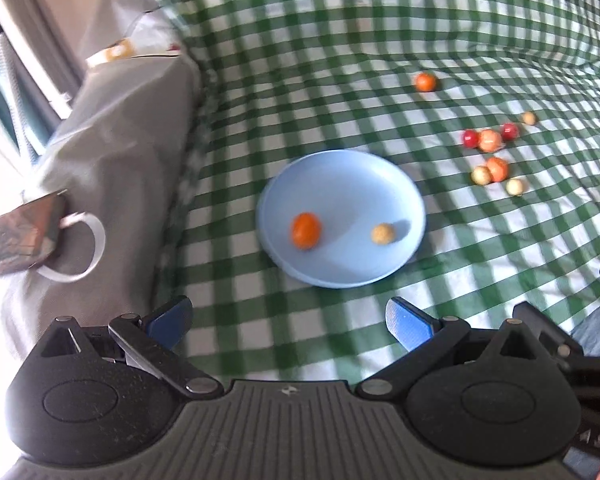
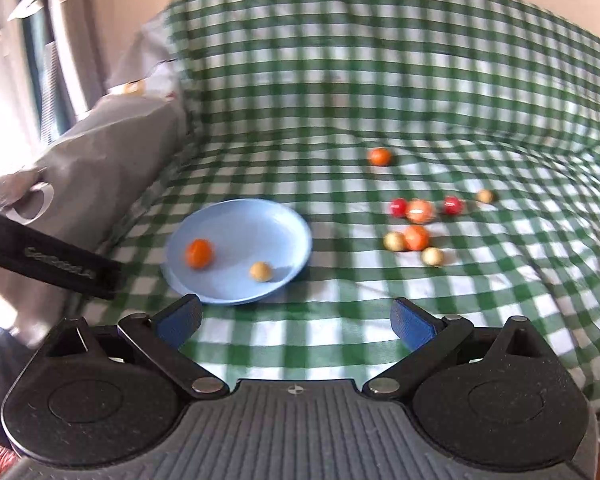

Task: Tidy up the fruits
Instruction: 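Grasp a tan fruit with the left tool while the right tool grasps another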

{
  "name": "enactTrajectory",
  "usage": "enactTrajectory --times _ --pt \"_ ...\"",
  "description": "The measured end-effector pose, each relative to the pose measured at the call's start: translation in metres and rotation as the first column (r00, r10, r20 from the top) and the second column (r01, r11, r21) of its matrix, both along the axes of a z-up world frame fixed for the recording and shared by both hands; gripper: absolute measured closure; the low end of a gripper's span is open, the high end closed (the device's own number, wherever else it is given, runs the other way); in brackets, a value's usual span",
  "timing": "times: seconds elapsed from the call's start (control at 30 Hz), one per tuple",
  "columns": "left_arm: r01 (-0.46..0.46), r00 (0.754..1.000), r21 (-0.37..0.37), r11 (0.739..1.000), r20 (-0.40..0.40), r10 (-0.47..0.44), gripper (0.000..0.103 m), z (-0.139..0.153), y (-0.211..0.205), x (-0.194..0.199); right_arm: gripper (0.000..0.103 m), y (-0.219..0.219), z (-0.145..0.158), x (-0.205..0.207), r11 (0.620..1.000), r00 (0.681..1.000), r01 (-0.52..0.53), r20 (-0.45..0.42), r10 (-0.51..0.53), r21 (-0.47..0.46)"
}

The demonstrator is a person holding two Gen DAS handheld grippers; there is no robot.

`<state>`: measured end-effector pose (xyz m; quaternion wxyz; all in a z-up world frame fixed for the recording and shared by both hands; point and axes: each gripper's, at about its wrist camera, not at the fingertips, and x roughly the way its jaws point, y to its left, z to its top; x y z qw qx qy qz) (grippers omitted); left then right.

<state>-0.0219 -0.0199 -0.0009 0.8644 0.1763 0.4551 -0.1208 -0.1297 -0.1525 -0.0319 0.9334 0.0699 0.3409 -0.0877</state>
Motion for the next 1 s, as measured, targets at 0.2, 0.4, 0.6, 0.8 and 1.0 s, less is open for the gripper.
enactTrajectory --times 0.2,0.4,0.6,0.8,1.0 --pt "0.093 0.995 -0.036 0.995 -0.045 -0.095 0.000 -0.013 -0.064 0.028 0.003 -0.060 -0.022 0.009 0.980 0.980 0.199 -0.009 -0.199 -0.004" --pt "0.223 0.974 0.003 0.975 -0.029 -0.223 0.000 -0.049 -0.141 0.062 0.003 -0.125 -0.062 0.037 0.945 0.946 0.321 -0.035 -0.324 -0.058" --pt "0.327 0.943 -0.005 0.945 -0.062 -0.327 0.000 -0.095 -0.202 0.103 0.003 -0.168 -0.112 0.089 0.950 0.955 0.289 -0.036 -0.295 -0.117" --pt "0.356 0.929 -0.008 0.934 -0.110 -0.355 0.000 -0.135 -0.239 0.135 0.007 -0.190 -0.141 0.130 0.975 0.979 0.199 -0.031 -0.203 -0.101" --pt "0.372 0.917 -0.042 0.927 -0.141 -0.374 0.001 -0.154 -0.257 0.145 0.077 -0.202 -0.150 0.138 0.970 0.975 0.212 -0.040 -0.218 -0.119"
